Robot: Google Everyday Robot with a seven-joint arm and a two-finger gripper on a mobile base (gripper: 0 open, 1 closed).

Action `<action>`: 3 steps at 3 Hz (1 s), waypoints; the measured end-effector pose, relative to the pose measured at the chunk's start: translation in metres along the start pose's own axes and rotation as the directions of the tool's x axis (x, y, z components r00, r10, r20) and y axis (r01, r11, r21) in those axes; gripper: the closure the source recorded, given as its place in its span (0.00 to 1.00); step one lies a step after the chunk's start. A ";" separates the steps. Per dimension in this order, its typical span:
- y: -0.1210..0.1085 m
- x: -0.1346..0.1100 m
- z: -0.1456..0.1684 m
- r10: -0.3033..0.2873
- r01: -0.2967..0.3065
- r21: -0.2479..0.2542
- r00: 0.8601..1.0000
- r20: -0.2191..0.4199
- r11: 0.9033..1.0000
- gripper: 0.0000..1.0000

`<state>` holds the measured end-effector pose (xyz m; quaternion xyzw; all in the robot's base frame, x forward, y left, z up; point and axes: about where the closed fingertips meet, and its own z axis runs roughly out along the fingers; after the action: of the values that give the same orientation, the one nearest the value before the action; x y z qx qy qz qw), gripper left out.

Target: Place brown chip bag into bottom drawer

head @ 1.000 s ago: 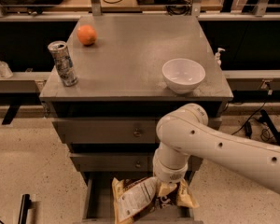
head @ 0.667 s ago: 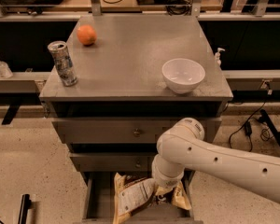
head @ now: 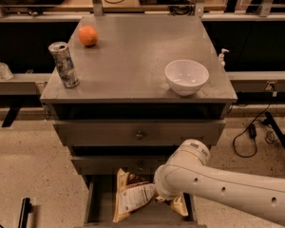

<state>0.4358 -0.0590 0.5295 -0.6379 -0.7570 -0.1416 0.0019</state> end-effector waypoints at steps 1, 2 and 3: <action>0.000 -0.001 -0.001 0.002 -0.002 -0.010 1.000 -0.008 1.000 1.00; 0.005 -0.013 0.029 0.064 -0.064 -0.007 0.997 -0.049 0.998 1.00; -0.002 -0.051 0.103 0.200 -0.206 -0.035 0.972 -0.127 0.978 1.00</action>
Offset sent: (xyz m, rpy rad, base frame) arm 0.0537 -0.0200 -0.1212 0.2203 0.0754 -0.2177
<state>0.4617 -0.0864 0.4207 -0.7018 -0.6827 -0.1976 0.0476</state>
